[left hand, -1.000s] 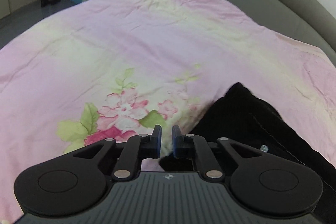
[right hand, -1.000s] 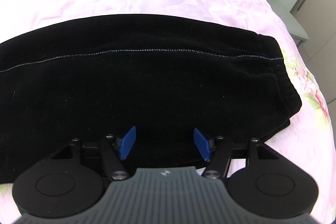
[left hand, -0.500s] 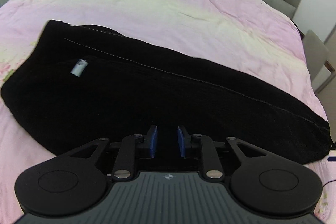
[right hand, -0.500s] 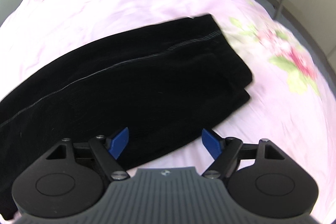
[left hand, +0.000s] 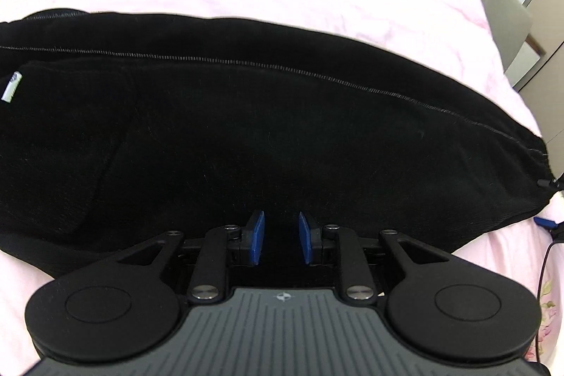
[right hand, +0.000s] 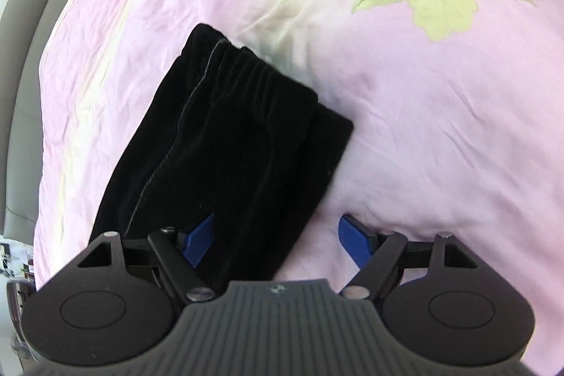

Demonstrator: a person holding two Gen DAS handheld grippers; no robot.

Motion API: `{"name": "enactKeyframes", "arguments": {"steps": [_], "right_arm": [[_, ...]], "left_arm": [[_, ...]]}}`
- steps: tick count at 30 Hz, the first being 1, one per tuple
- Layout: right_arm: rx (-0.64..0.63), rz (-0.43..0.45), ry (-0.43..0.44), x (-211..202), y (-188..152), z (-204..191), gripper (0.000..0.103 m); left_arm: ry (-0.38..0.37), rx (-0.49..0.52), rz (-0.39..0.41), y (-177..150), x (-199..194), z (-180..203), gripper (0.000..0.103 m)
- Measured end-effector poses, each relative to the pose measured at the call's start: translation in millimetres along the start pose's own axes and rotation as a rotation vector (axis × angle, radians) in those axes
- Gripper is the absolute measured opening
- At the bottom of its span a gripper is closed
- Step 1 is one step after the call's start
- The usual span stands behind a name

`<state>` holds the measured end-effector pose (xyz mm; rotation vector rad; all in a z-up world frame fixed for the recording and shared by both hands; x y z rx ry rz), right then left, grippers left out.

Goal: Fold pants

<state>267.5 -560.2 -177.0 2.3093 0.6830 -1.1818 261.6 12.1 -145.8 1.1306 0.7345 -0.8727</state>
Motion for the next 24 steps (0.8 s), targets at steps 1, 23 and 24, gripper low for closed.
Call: {"name": "enactKeyframes", "arguments": {"steps": [1, 23, 24], "right_arm": [[-0.007, 0.005, 0.003, 3, 1, -2, 0.074], [-0.676, 0.195, 0.038, -89, -35, -172, 0.01], [-0.724, 0.197, 0.047, -92, -44, -187, 0.01]], "left_arm": [[0.006, 0.0, -0.002, -1, 2, 0, 0.025], [-0.04, -0.021, 0.01, 2, -6, -13, 0.028], [-0.04, -0.015, 0.013, 3, -9, -14, 0.028]]}}
Point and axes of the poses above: each gripper's, at about its wrist camera, not at the fingertips, and x roughly the way its jaws point, z to its right, y to its top, the point moved 4 cm from there along x, roughly the way its jaws point, and after that the axes turned 5 degrees about -x, right-handed, at the moved point
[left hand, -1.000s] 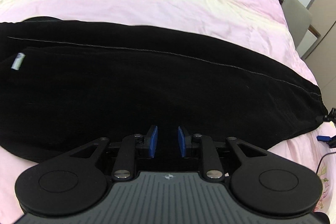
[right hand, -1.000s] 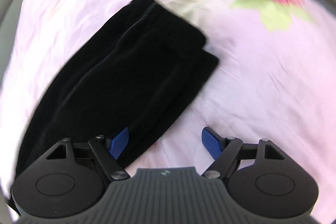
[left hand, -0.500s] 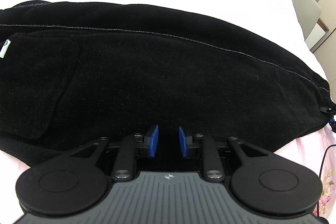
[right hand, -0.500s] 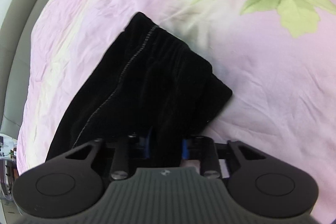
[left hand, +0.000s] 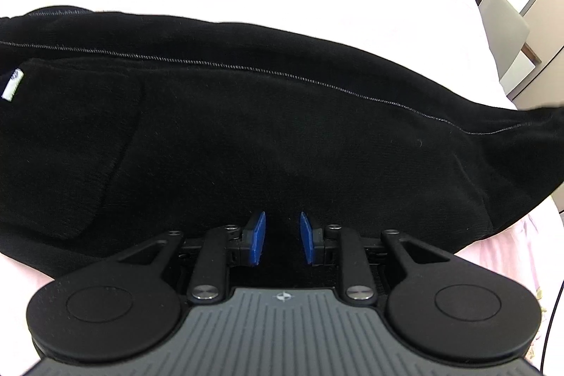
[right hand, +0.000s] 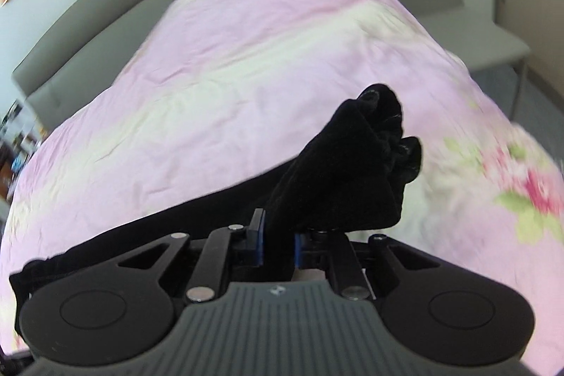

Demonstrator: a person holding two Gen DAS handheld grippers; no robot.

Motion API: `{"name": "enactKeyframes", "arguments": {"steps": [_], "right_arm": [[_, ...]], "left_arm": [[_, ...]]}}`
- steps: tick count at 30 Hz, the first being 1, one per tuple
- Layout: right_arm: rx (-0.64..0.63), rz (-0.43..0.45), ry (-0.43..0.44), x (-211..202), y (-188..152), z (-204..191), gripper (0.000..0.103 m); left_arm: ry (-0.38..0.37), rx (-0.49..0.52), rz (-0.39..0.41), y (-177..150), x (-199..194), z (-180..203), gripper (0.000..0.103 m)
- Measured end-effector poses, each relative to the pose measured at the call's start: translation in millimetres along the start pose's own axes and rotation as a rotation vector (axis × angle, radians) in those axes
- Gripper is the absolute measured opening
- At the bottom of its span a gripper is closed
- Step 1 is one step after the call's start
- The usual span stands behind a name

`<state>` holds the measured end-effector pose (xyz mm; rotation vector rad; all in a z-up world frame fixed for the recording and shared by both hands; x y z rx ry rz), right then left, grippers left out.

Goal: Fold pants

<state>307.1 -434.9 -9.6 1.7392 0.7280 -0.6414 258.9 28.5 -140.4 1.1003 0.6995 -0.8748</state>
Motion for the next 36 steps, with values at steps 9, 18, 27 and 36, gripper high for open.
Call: {"name": "enactKeyframes", "arguments": {"steps": [9, 18, 27, 36], "right_arm": [[-0.331, -0.034, 0.115, 16, 1, -154, 0.01], [-0.49, -0.238, 0.212, 94, -81, -249, 0.01], [-0.583, -0.403, 0.245, 125, -139, -254, 0.039], [-0.657, -0.37, 0.264, 86, -121, -239, 0.062]], "left_arm": [[-0.009, 0.053, 0.012, 7, -18, -9, 0.028], [-0.011, 0.059, -0.005, 12, -18, -24, 0.027], [-0.039, 0.052, -0.028, 20, -8, -20, 0.028], [-0.292, -0.189, -0.071, 48, 2, -6, 0.064]]}}
Point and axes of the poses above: each gripper's, at about its wrist camera, not at the fingertips, and x roughly the way its jaws point, z to its right, y to its top, the point moved 4 cm from there along x, roughly the way its jaws point, and after that the axes turned 5 degrees about -x, right-handed, at the moved point
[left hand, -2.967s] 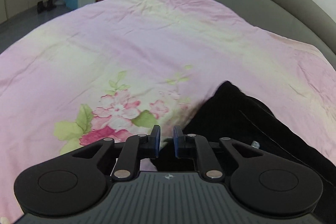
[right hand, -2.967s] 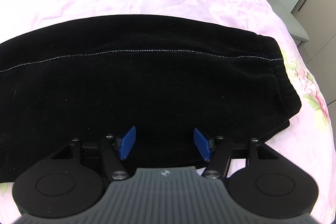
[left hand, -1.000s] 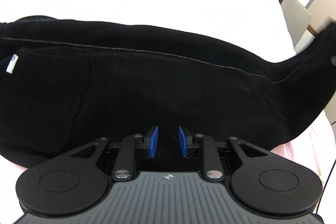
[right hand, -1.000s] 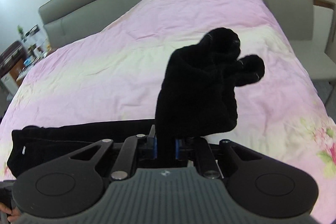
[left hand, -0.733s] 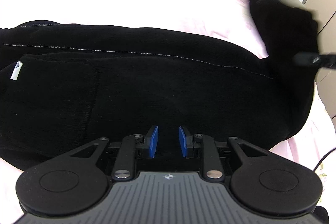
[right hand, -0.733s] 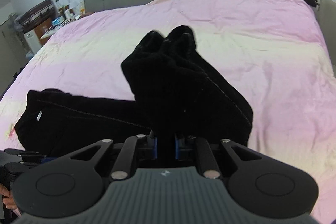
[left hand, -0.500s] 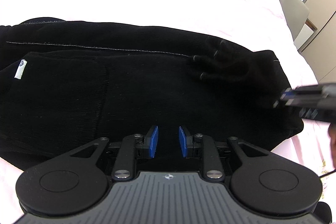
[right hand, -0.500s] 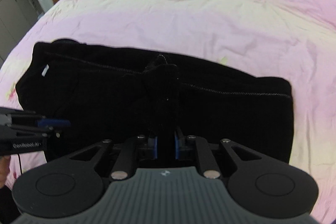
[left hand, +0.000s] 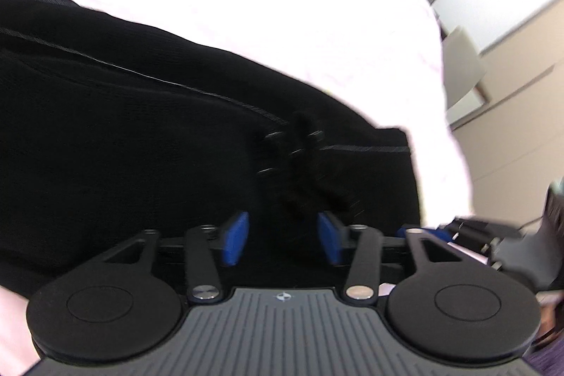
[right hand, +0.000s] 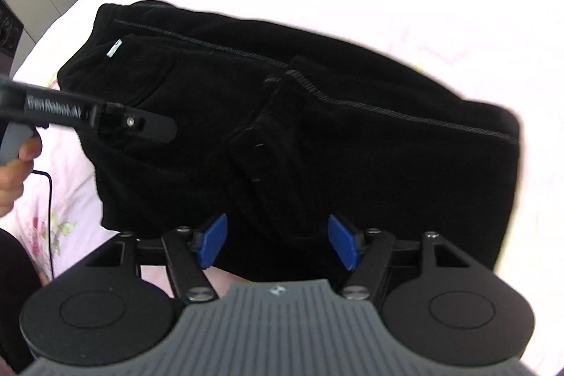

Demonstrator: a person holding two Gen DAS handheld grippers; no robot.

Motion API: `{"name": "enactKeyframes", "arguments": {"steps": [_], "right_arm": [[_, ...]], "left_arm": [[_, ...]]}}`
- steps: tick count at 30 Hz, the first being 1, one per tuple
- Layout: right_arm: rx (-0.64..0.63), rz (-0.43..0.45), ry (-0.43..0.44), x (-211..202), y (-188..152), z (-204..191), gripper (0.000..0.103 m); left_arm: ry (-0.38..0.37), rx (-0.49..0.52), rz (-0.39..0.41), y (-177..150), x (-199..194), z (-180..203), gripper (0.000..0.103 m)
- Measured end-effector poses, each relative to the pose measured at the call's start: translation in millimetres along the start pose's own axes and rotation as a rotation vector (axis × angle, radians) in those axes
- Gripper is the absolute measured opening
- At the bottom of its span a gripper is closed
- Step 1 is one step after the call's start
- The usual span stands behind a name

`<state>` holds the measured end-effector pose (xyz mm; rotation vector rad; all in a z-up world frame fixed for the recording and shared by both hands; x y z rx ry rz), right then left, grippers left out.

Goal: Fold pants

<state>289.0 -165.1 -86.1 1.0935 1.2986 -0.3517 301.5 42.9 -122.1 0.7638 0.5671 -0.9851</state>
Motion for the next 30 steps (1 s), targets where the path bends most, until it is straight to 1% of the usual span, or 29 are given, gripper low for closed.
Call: {"name": "enactKeyframes", "arguments": {"steps": [1, 3, 5, 7, 9, 12, 13, 14, 15, 16, 17, 19, 20, 21, 22, 23, 24, 25, 27, 30], "right_arm": [[0.009, 0.007, -0.025, -5, -4, 5, 0.062], [0.038, 0.015, -0.089, -15, -8, 21, 0.062], [0.083, 0.016, -0.14, -17, -15, 39, 0.062], [0.129, 0.02, -0.149, -21, -26, 54, 0.062], [0.163, 0.02, -0.147, -24, -38, 66, 0.062], [0.169, 0.014, -0.154, -22, -54, 72, 0.062], [0.169, 0.012, -0.163, -25, -60, 78, 0.062], [0.171, 0.01, -0.171, -25, -64, 80, 0.062], [0.178, 0.012, -0.173, -24, -68, 82, 0.062], [0.187, 0.017, -0.168, -24, -71, 85, 0.062], [0.201, 0.027, -0.161, -26, -75, 88, 0.062], [0.215, 0.045, -0.166, -32, -79, 93, 0.061], [0.221, 0.06, -0.171, -36, -80, 95, 0.057], [0.231, 0.072, -0.169, -40, -80, 97, 0.049], [0.245, 0.084, -0.162, -44, -79, 98, 0.044], [0.261, 0.096, -0.153, -48, -79, 99, 0.035], [0.275, 0.105, -0.142, -51, -79, 100, 0.028], [0.284, 0.113, -0.128, -54, -79, 101, 0.025], [0.277, 0.113, -0.118, -51, -75, 99, 0.012], [0.293, 0.081, -0.112, -32, -74, 103, 0.007]], "left_arm": [[-0.025, -0.042, -0.01, 4, 7, 2, 0.07], [-0.062, -0.116, -0.037, 10, 24, 4, 0.074], [-0.05, -0.17, -0.066, 16, 44, 4, 0.077], [-0.014, -0.216, -0.079, 20, 62, 0, 0.077], [0.014, -0.227, -0.085, 24, 76, -1, 0.077], [0.012, -0.26, -0.129, 22, 98, 0, 0.078], [0.019, -0.255, -0.129, 20, 103, 4, 0.072], [0.049, -0.227, -0.11, 20, 103, 9, 0.057], [0.101, -0.172, -0.074, 19, 101, 17, 0.046], [0.118, -0.123, -0.044, 18, 97, 25, 0.037], [0.112, -0.08, -0.014, 17, 91, 34, 0.032], [0.097, 0.042, 0.041, 18, 78, 58, 0.029], [0.09, 0.102, 0.066, 21, 69, 68, 0.028], [0.081, 0.148, 0.085, 23, 63, 78, 0.028], [0.077, 0.19, 0.099, 27, 58, 87, 0.028], [0.082, 0.221, 0.102, 31, 56, 92, 0.028], [0.096, 0.25, 0.101, 35, 57, 95, 0.028], [0.115, 0.259, 0.096, 38, 61, 93, 0.028], [0.147, 0.261, 0.062, 41, 75, 84, 0.028], [0.183, 0.227, 0.02, 37, 102, 65, 0.028]]}}
Point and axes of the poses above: each gripper's, at about its wrist camera, not at the fingertips, and x roughly the way its jaws point, z to its right, y to its top, the point moved 4 cm from there along x, roughly the way its jaws point, and after that the axes turned 5 degrees about -x, right-handed, at the moved point
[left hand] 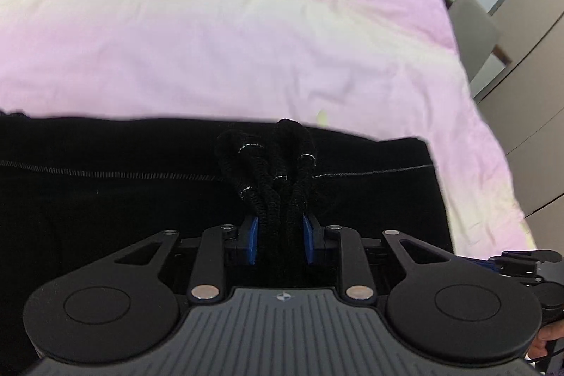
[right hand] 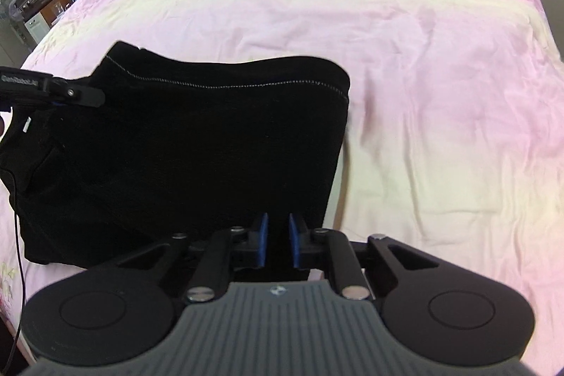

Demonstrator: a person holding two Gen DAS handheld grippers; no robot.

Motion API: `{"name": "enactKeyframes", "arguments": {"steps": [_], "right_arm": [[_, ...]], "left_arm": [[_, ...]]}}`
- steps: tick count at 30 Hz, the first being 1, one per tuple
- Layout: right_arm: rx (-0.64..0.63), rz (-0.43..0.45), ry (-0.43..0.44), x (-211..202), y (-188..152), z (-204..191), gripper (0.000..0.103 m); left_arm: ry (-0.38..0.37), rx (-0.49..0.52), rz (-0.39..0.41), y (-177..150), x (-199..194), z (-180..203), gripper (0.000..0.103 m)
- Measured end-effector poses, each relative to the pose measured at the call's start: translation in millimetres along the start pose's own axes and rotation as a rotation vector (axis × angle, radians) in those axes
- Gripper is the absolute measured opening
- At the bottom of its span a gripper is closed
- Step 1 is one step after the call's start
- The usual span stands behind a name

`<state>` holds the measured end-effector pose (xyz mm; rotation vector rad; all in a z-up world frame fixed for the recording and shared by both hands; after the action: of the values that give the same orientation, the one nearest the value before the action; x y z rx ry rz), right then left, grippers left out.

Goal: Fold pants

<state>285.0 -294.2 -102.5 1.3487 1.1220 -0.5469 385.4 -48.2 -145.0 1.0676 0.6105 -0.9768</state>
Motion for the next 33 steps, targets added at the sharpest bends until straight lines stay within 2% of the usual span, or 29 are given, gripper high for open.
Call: {"name": "enactKeyframes", "arguments": {"steps": [2, 4, 8, 9, 11, 13, 18, 19, 21, 23, 25, 29, 33], "right_arm": [[-0.014, -0.036, -0.037, 17, -4, 2, 0.0], [-0.029, -0.061, -0.063, 33, -11, 4, 0.0], [-0.059, -0.077, -0.097, 45, -12, 0, 0.0], [-0.067, -0.086, -0.101, 44, -10, -2, 0.0], [-0.075, -0.098, -0.094, 38, -5, -1, 0.0], [-0.075, -0.089, -0.078, 26, 2, 0, 0.0], [-0.078, 0.01, -0.121, 0, 34, 8, 0.0], [-0.071, 0.03, -0.139, 0, 43, 12, 0.0], [-0.025, 0.063, -0.148, 6, 59, 21, 0.001], [0.039, 0.087, -0.136, 15, 72, 31, 0.001], [0.095, 0.085, -0.114, 28, 77, 38, 0.001], [0.147, 0.057, -0.092, 57, 74, 49, 0.0], [0.154, 0.036, -0.089, 75, 69, 50, 0.0]], "left_arm": [[-0.004, -0.046, -0.016, -11, 9, -16, 0.028], [-0.008, -0.072, -0.043, -21, 21, -31, 0.03], [-0.071, -0.151, -0.066, -21, 14, -59, 0.032], [-0.068, -0.137, -0.07, -18, 12, -56, 0.033], [-0.037, -0.082, -0.07, -12, 3, -48, 0.045], [-0.005, -0.017, -0.063, -6, -10, -40, 0.048], [-0.005, 0.069, 0.073, 13, -50, -23, 0.05], [-0.005, 0.09, 0.086, 17, -52, -16, 0.049], [0.025, 0.13, 0.104, 17, -48, -4, 0.043], [0.075, 0.138, 0.095, 18, -32, 1, 0.032], [0.098, 0.131, 0.078, 15, -14, 0, 0.027], [0.116, 0.08, 0.072, 12, 4, -17, 0.026], [0.14, 0.103, 0.054, 13, 10, -15, 0.026]]}}
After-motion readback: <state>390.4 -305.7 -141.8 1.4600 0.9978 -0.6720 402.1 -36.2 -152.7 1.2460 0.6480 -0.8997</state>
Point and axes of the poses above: each gripper's, at about its wrist camera, not at the fingertips, and x roughly the way its jaws point, z to its right, y to its top, the point moved 4 cm from there along x, roughly the way its jaws point, and after that the axes turned 5 degrees about -x, right-handed, at the moved point
